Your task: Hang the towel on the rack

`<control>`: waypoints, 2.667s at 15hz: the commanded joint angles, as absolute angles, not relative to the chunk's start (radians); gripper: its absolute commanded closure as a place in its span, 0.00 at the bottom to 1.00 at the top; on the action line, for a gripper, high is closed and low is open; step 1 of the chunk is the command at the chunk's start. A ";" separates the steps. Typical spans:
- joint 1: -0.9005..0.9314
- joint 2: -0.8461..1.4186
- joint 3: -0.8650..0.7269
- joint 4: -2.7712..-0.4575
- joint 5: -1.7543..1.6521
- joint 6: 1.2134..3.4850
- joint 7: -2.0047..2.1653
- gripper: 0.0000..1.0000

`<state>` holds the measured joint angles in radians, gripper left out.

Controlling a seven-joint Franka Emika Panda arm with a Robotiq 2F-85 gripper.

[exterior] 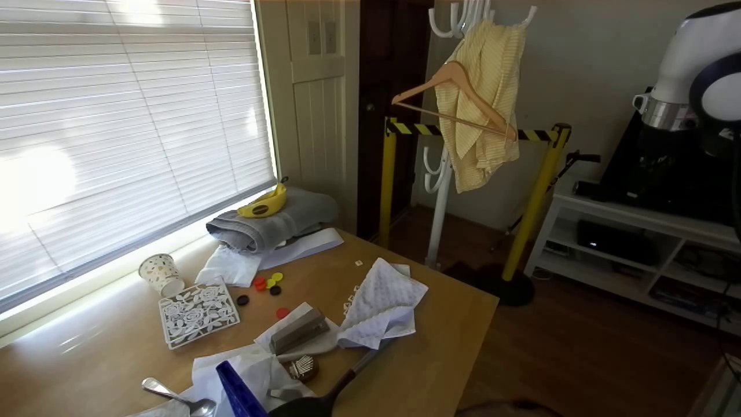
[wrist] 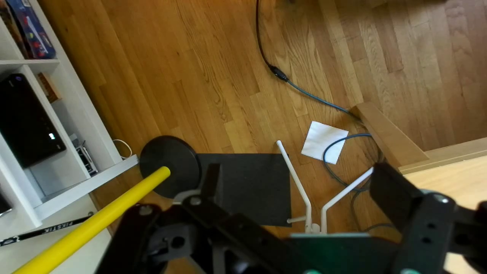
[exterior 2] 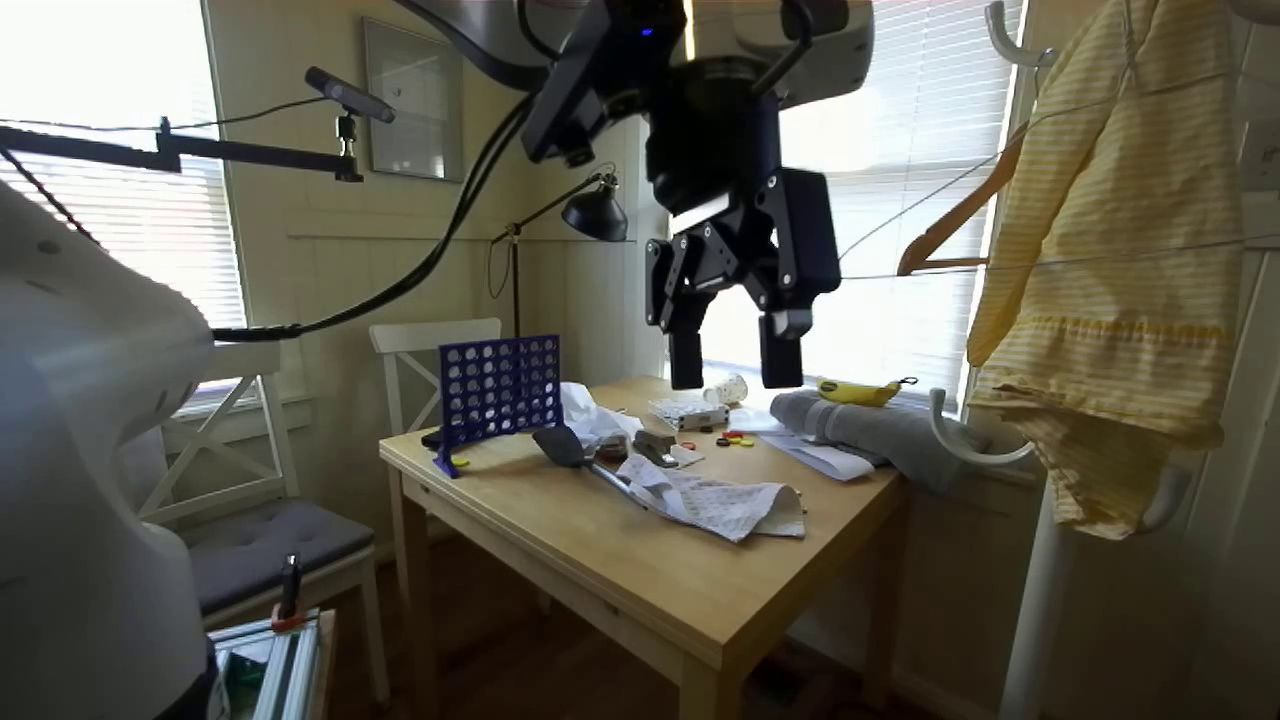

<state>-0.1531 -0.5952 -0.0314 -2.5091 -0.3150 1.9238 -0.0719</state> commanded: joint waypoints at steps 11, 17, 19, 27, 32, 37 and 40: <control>-0.048 -0.451 0.025 -2.520 -0.139 2.234 0.177 0.00; 0.053 -0.203 0.102 -2.470 -0.031 2.535 0.195 0.00; 0.045 -0.264 0.102 -2.510 -0.055 2.508 0.190 0.00; 0.084 -0.119 0.088 -2.473 0.037 2.670 0.150 0.00; 0.304 0.045 -0.084 -2.404 0.420 2.821 -0.121 0.00; 0.227 0.208 0.036 -2.270 0.794 2.755 -0.488 0.00; 0.203 0.322 0.031 -2.202 0.816 2.651 -0.525 0.00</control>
<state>0.2417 0.1898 0.0245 -2.3048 0.7695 2.7455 -0.4573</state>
